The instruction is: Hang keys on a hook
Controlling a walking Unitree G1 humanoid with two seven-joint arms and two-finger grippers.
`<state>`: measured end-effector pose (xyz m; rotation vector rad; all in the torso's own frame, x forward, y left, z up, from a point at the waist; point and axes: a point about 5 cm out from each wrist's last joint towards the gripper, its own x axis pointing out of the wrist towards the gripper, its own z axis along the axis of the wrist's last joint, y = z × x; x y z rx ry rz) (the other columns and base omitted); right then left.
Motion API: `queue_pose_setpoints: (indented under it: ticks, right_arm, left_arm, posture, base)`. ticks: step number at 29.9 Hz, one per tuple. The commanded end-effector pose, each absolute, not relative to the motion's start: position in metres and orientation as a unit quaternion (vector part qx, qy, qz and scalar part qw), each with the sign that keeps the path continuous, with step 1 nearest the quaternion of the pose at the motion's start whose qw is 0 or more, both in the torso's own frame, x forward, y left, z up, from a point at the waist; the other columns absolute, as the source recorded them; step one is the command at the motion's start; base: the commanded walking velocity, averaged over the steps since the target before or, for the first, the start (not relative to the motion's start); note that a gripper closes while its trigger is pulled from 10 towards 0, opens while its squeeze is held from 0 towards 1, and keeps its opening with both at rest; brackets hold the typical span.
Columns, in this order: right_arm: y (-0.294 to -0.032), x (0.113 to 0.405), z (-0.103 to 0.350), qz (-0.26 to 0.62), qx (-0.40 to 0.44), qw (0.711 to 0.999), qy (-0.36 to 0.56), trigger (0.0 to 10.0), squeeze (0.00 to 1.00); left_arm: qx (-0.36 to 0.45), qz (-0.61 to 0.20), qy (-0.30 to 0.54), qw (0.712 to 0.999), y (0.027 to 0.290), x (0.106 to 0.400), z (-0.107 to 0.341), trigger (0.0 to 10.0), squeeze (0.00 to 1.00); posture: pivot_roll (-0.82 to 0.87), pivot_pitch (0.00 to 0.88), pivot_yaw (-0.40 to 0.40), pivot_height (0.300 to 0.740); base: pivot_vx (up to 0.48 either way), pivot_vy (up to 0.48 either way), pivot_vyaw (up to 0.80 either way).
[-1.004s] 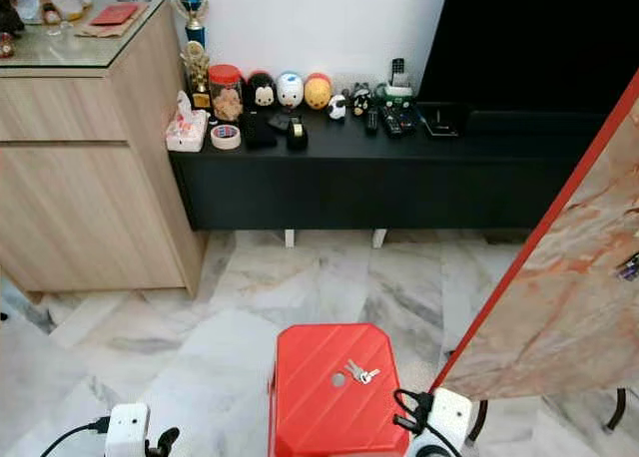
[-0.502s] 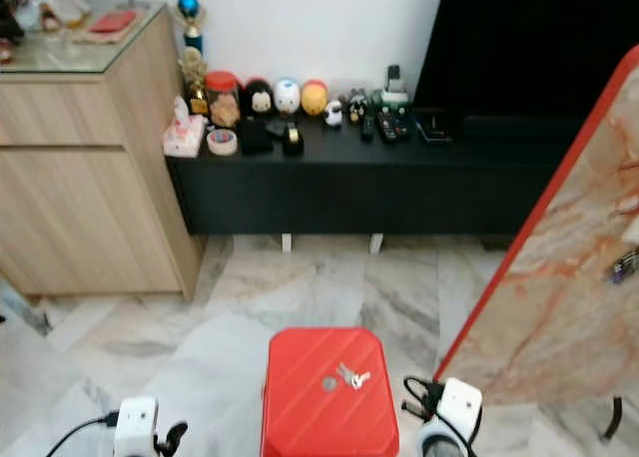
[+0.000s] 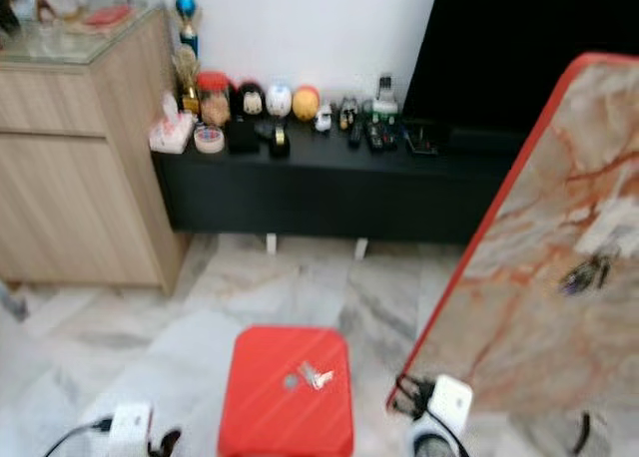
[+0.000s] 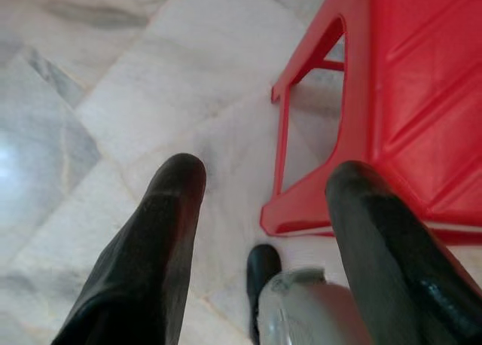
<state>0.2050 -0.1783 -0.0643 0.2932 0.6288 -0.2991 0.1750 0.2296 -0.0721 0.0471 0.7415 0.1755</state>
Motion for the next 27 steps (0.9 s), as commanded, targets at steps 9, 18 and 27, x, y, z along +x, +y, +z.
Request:
queue_pose_setpoints:
  ticks: [9,18,27]
  right_arm:
    - [-0.186,0.202,-0.066,-0.152,0.131,0.928,0.313,10.0,0.0]
    - [-0.184,0.206,-0.063,-0.148,0.138,0.932,0.299,10.0,0.0]
    - [-0.183,0.222,-0.052,-0.145,0.15,0.942,0.265,10.0,0.0]
  left_arm:
    - [0.018,0.071,0.368,0.927,0.219,0.175,-0.075,10.0,0.0]
    - [0.019,0.065,0.368,0.927,0.215,0.176,-0.075,10.0,0.0]
    - [0.022,0.06,0.366,0.928,0.215,0.177,-0.075,10.0,0.0]
  posture:
    - [0.07,0.0,-0.093,0.74]
    - [0.07,0.0,-0.093,0.74]
    - [0.07,0.0,-0.09,0.74]
  base:
    - [0.0,-0.356,0.0]
    - [0.0,-0.353,0.0]
    - [0.0,-0.354,0.0]
